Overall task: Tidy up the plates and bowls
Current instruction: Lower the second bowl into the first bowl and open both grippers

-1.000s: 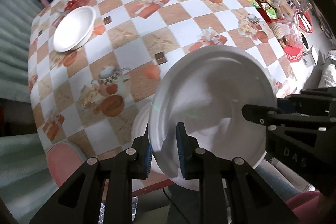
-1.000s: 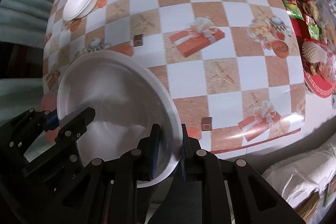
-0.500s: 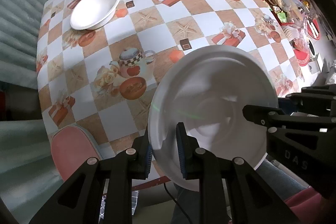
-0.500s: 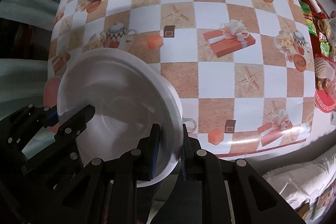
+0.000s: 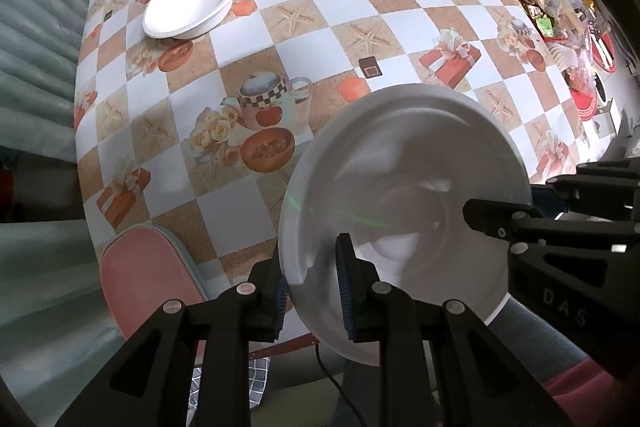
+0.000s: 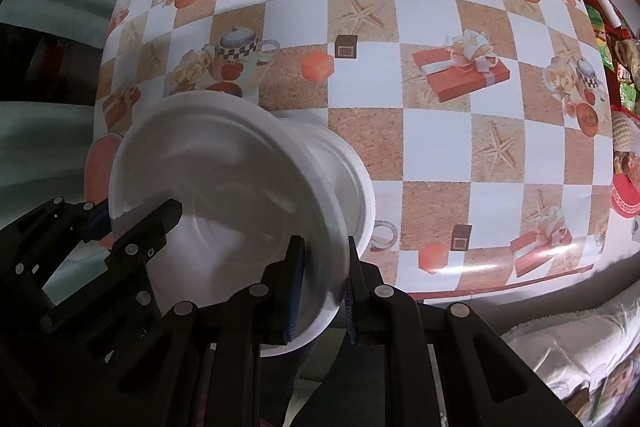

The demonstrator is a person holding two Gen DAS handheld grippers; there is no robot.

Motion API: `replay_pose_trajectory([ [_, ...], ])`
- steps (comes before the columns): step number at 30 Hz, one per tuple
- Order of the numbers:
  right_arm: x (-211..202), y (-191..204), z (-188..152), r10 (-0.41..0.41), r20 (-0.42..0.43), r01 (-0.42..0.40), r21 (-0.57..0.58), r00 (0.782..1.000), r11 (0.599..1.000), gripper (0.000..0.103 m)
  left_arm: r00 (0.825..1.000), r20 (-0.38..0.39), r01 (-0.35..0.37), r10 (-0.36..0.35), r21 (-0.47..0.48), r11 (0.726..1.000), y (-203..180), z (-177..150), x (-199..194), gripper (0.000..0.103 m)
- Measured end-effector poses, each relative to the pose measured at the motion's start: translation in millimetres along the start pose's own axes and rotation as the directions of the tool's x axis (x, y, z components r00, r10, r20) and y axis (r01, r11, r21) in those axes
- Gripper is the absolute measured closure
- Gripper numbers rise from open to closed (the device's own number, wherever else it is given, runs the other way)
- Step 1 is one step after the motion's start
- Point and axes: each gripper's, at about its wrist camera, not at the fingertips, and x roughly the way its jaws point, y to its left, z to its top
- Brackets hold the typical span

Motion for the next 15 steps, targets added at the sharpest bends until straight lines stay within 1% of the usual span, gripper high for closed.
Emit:
replay_pose_trajectory([
  [15, 19, 2, 2, -0.007, -0.025, 0.007, 0.004, 1.0, 1.0, 0.084, 0.999, -0.038, -0.01, 0.01, -0.007, 1.0, 4, -6, 21, 0.08],
])
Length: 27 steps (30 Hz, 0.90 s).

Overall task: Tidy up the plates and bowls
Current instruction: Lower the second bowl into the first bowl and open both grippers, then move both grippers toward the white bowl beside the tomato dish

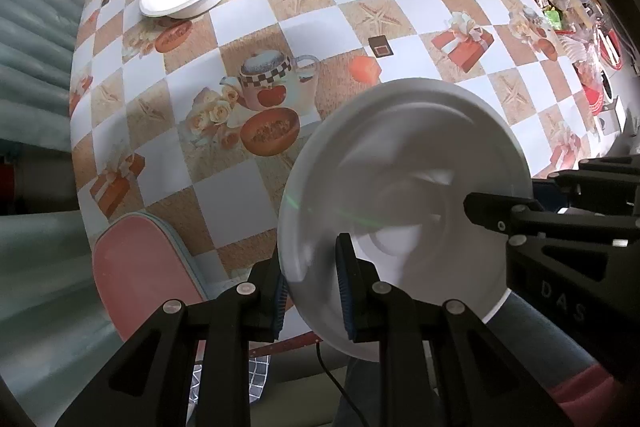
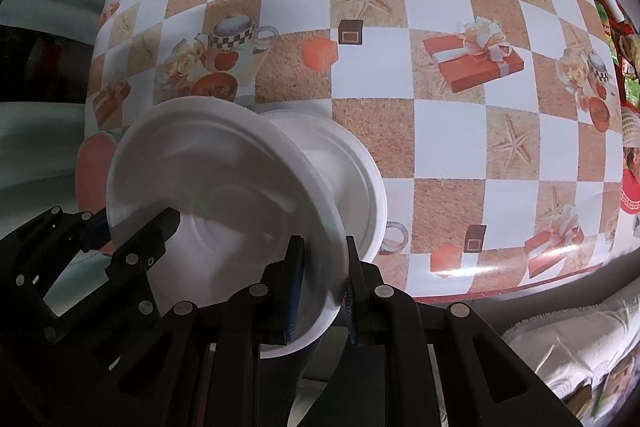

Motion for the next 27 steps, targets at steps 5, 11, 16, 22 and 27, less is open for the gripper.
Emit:
replay_pose_trajectory([
  [5, 7, -2, 0, -0.009, -0.011, 0.009, -0.001, 1.0, 1.0, 0.084, 1.0, -0.016, 0.002, -0.002, 0.0, 1.0, -1, 0, 7, 0.08],
  [11, 13, -2, 0, -0.001, -0.024, 0.001, 0.0, 1.0, 1.0, 0.084, 0.999, -0.032, 0.016, -0.016, -0.017, 1.0, 1, -1, 13, 0.076],
  [16, 14, -2, -1, 0.002, -0.034, -0.002, 0.0, 0.999, 1.0, 0.084, 1.0, -0.03, 0.002, -0.002, -0.009, 1.0, -1, -1, 12, 0.047],
  [22, 11, -9, -1, 0.005, -0.026, -0.005, 0.021, 1.0, 1.0, 0.082, 1.0, 0.012, -0.02, 0.02, -0.016, 1.0, -1, 2, 2, 0.026],
  [27, 0, -27, -1, 0.029, 0.017, -0.03, 0.089, 0.999, 0.996, 0.001, 0.999, 0.046, -0.011, 0.013, -0.052, 0.999, 7, 2, -3, 0.023],
])
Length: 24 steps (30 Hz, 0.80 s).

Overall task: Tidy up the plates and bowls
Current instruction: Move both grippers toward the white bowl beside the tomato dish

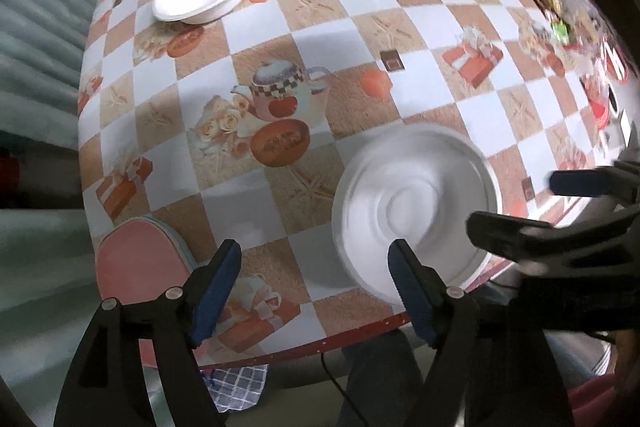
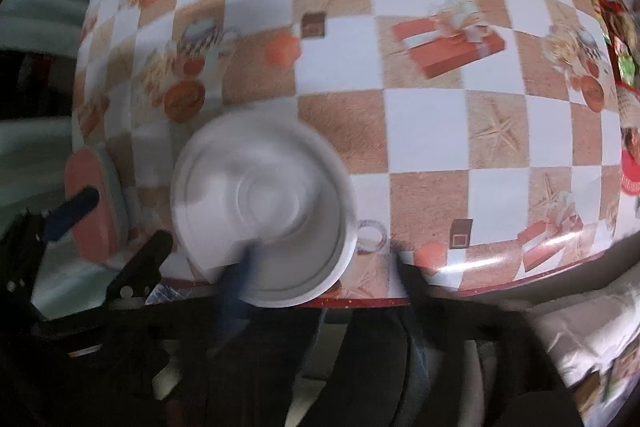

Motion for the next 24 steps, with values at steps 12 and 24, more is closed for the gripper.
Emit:
replay_pose_trajectory([
  [12, -12, -14, 10, -0.037, 0.0, 0.037, 0.004, 0.999, 0.999, 0.001, 0.999, -0.001, 0.035, -0.036, -0.129, 0.991, 33, 8, -7, 0.023],
  [24, -21, 4, 35, -0.058, 0.002, 0.058, -0.088, 0.998, 0.994, 0.001, 0.999, 0.021, 0.045, -0.042, -0.21, 0.977, 58, 21, -15, 0.023],
])
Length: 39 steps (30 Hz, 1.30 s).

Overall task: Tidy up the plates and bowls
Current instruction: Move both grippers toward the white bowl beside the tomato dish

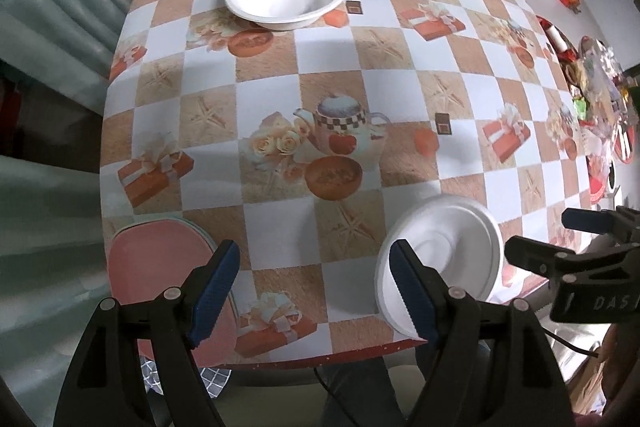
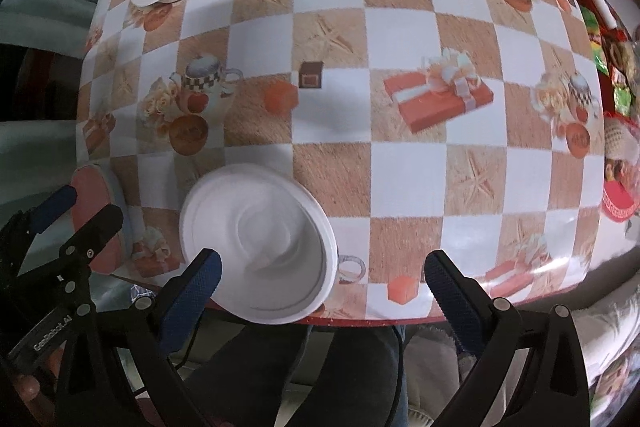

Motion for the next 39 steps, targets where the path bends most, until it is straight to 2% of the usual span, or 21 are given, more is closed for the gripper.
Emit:
replay_pose_trajectory([
  [18, -14, 26, 52, -0.033, 0.018, 0.034, -0.1, 0.999, 0.994, 0.001, 1.0, 0.015, -0.003, 0.004, -0.098, 0.995, 33, 33, -4, 0.023],
  [25, -18, 38, 80, -0.04, 0.03, 0.044, -0.134, 0.999, 0.99, 0.001, 0.999, 0.038, 0.001, 0.005, -0.14, 0.99, 47, 66, -4, 0.023],
  [39, -9, 63, 170, -0.023, 0.051, 0.03, -0.136, 0.998, 0.99, 0.001, 0.998, 0.048, -0.03, 0.042, -0.222, 0.975, 79, 137, 22, 0.023],
])
